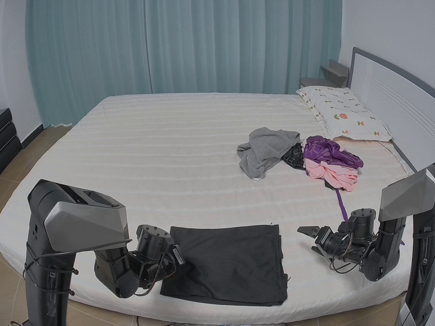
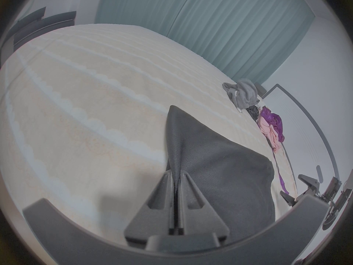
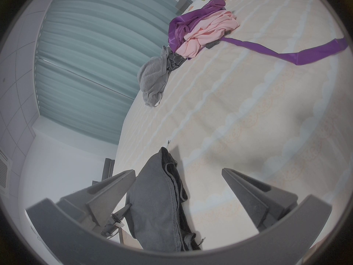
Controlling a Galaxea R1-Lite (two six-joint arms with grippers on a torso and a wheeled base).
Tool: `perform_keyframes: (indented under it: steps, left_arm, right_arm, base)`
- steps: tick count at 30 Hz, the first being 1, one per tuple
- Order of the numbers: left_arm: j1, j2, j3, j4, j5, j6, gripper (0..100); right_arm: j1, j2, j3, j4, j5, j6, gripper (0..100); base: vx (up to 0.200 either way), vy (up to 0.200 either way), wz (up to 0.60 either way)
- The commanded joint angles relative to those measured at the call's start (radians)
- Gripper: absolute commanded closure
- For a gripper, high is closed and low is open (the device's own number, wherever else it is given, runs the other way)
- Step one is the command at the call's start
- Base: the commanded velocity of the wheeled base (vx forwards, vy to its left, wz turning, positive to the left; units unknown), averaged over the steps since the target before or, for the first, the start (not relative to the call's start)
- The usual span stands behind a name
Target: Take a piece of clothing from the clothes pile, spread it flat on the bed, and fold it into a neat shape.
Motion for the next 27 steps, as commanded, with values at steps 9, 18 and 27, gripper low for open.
perform_keyframes:
  steps: [9, 18, 27]
  left_arm:
    - [-0.010, 0.001, 0.010, -0.037, 0.021, -0.065, 100]
    - [-0.011, 0.002, 0.022, -0.057, 0.021, -0.066, 100]
    - [-0.010, -0.012, 0.045, -0.057, 0.027, -0.105, 100]
  right_arm:
    - [0.005, 0.007, 0.003, -0.001, 0.002, -0.001, 0]
    - [0.005, 0.007, 0.004, -0.001, 0.002, -0.001, 0]
    - [0.005, 0.009, 0.006, -0.001, 0.002, -0.002, 0]
  base:
    - [0.000, 0.000, 0.00]
    - [0.000, 0.000, 0.00]
    - [0.000, 0.000, 0.00]
